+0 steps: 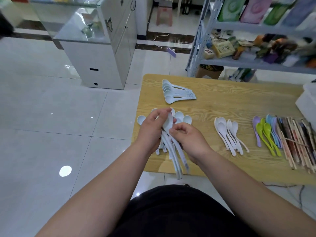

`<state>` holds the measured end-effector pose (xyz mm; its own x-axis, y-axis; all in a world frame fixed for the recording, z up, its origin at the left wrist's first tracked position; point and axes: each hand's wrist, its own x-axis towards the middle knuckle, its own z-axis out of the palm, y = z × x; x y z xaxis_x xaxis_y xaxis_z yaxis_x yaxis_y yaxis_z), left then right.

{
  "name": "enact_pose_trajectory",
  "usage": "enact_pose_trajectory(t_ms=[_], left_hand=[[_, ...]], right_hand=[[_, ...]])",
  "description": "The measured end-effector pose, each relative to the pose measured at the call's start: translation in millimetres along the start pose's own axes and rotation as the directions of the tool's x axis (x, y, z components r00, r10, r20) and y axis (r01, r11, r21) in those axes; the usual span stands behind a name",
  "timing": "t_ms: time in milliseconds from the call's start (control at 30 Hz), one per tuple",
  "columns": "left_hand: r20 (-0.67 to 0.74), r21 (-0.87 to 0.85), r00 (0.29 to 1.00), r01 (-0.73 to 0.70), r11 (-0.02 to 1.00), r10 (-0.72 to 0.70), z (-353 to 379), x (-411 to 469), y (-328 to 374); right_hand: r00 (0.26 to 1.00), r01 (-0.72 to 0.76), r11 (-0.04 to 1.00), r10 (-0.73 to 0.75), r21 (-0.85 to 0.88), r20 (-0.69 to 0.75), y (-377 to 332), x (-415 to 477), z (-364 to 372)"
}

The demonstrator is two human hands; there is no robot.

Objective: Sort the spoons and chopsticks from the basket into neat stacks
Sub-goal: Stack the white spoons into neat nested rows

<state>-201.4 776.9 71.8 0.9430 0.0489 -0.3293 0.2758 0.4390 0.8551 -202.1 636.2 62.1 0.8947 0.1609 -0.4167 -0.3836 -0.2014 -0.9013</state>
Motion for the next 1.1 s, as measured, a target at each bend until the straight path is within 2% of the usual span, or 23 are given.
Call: enact_pose_trajectory(t_ms=[67, 133, 200, 267, 333, 400, 467, 600, 733, 800, 933, 1033, 1100], left_hand=[[0.007, 0.037, 1.0, -0.017, 0.999, 0.017, -6.8, -4.9, 0.8], [0.008, 0.059, 1.0, -0.027, 0.998, 0.027, -13.4, -7.9, 2.4], [-0.015, -0.012, 1.0, -0.017, 1.0, 0.017, -19.1, -7.9, 3.9], [-0.036, -0.108, 0.999, -0.009, 0.994, 0.005, -25.2, -4.8, 4.0], [-0.048, -0.174, 0.999, 0.004, 0.985, -0.013, -30.8, -1.3, 4.0], [-0.056, -0.242, 0.998, 0.025, 0.97, -0.039, -34.4, 1.9, 3.6], [-0.057, -0.287, 0.996, 0.043, 0.957, -0.062, -35.3, 5.5, 1.4], [-0.024, -0.183, 0.988, 0.143, 0.973, -0.15, -37.9, 20.2, -3.6], [-0.04, 0.122, 0.977, 0.214, 0.969, -0.21, -40.7, 43.7, 0.1], [-0.063, 0.329, 0.978, 0.209, 0.921, -0.2, -41.8, 57.1, -0.3], [-0.027, 0.648, 0.979, 0.173, 0.741, -0.204, -39.3, 87.2, -1.0], [-0.013, 0.768, 0.984, 0.125, 0.629, -0.179, -29.7, 114.8, -0.5], [-0.025, 0.791, 0.988, 0.114, 0.601, -0.154, -21.2, 135.8, -0.2]], right_hand=[[0.999, -0.014, 1.0, 0.014, 0.008, 0.036, 2.6, -5.4, 10.8], [0.999, -0.029, 0.998, 0.031, -0.063, 0.033, 3.9, -10.9, 19.7], [0.986, -0.109, 0.989, 0.121, -0.101, 0.116, 2.9, -16.4, 25.0], [0.916, -0.269, 0.963, 0.261, -0.016, 0.306, 3.7, -23.1, 26.2], [0.814, -0.42, 0.903, 0.332, 0.09, 0.476, 8.6, -29.8, 22.8], [0.754, -0.487, 0.862, 0.335, 0.14, 0.566, 16.0, -30.3, 17.4], [0.74, -0.501, 0.849, 0.319, 0.168, 0.592, 19.6, -26.1, 12.8], [0.787, -0.417, 0.906, 0.318, 0.076, 0.529, 22.0, -7.1, -0.8], [0.858, -0.222, 0.948, 0.301, -0.227, 0.416, 19.7, 22.0, -24.2], [0.884, -0.11, 0.903, 0.28, -0.415, 0.375, 19.5, 39.3, -35.5], [0.938, 0.071, 0.748, 0.176, -0.66, 0.3, 15.5, 77.5, -57.0], [0.935, 0.16, 0.65, 0.142, -0.743, 0.325, 6.5, 112.3, -75.2], [0.931, 0.206, 0.608, 0.12, -0.767, 0.345, 0.7, 138.6, -87.7]])
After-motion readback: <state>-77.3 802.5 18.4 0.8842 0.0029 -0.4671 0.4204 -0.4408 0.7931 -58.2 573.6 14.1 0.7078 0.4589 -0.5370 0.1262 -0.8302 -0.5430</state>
